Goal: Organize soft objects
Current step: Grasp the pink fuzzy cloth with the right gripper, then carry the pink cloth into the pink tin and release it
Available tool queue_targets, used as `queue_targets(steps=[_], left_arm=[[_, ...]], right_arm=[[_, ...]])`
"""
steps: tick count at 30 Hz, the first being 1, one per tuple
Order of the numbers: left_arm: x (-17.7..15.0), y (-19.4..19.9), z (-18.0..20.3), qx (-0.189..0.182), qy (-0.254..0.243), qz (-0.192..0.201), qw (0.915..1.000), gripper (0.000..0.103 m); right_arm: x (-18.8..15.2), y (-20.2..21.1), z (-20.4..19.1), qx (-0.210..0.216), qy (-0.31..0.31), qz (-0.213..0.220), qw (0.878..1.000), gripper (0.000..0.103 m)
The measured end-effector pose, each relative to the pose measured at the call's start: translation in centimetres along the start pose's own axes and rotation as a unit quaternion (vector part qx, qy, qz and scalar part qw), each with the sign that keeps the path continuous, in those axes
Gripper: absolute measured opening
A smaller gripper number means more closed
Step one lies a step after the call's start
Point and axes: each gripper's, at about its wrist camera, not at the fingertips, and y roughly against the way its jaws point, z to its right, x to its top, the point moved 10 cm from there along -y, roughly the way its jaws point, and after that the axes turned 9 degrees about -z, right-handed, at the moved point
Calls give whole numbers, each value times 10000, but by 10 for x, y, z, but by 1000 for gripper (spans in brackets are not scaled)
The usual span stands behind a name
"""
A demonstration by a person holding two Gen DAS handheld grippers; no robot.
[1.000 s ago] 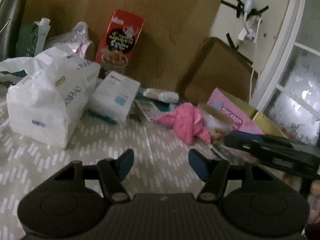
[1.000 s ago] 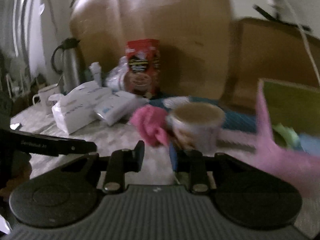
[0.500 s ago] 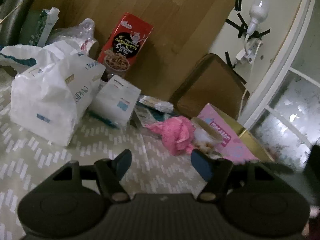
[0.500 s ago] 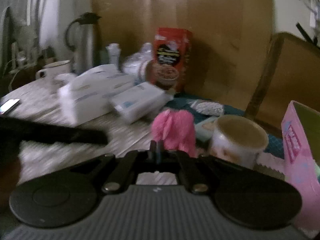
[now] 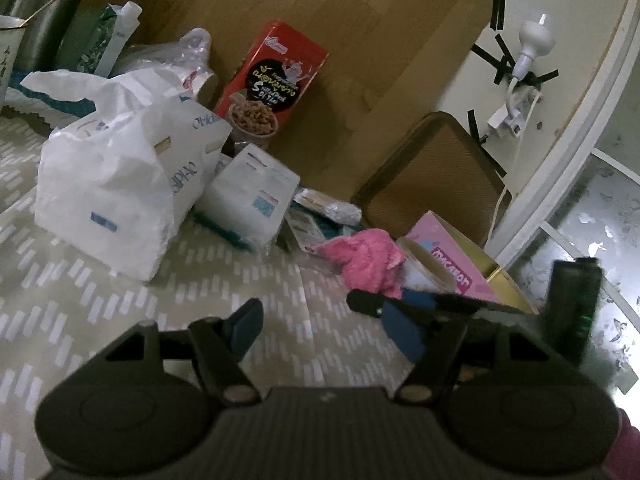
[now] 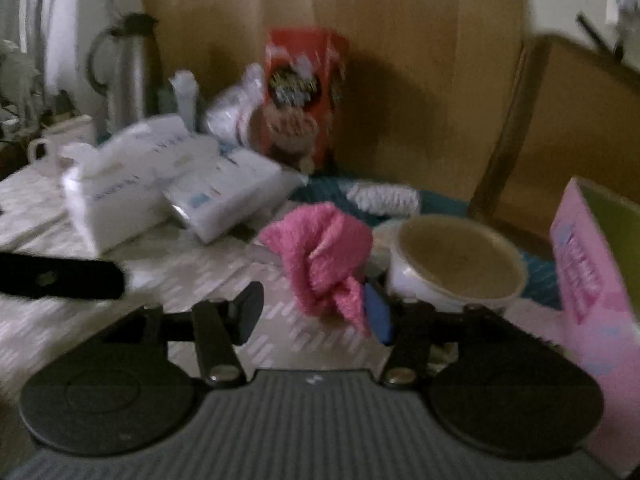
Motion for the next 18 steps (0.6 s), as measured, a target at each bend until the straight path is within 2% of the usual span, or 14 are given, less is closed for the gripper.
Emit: queue_targets(steps=[1,2,6,9,12,13,14,15,16,18], left_arm=[[0,0,0,8,-7,10,10000,70],[0,1,0,1,-13,12,10000,70],[-1,1,5,-128,-106,-32,9999,70],[-8,2,20,-321,-274,-294,9987,70],[-21,7,54,-901,-430,-614,9931,72],[-25,7,68,-982,-603,-667,9911,76],[-29,7,80,-991,-772,-705,9896,83],[-33,5,92,-993,-945,-742,9878,85],[-36,1,102,-996,-1086,-789,9859,85],[-44,-11,115,-879,-1368,-948,9821,80]], right_arm=[[0,-8,1,-38,-73,-122,9999,34],[-2,-12,3,-137,-179,-179,9996,30],[-16,16,-3,193,-361,-65,9991,28],[-41,60,-22,381,-67,165,9991,29],[-76,93,-31,159,268,235,9992,29],[-85,97,-31,102,311,196,9993,29],[-94,100,-30,23,331,147,9993,29],[-101,103,-28,-101,348,121,9993,29],[-106,105,-27,-216,369,122,9990,29],[-110,109,-26,-253,369,201,9988,29]])
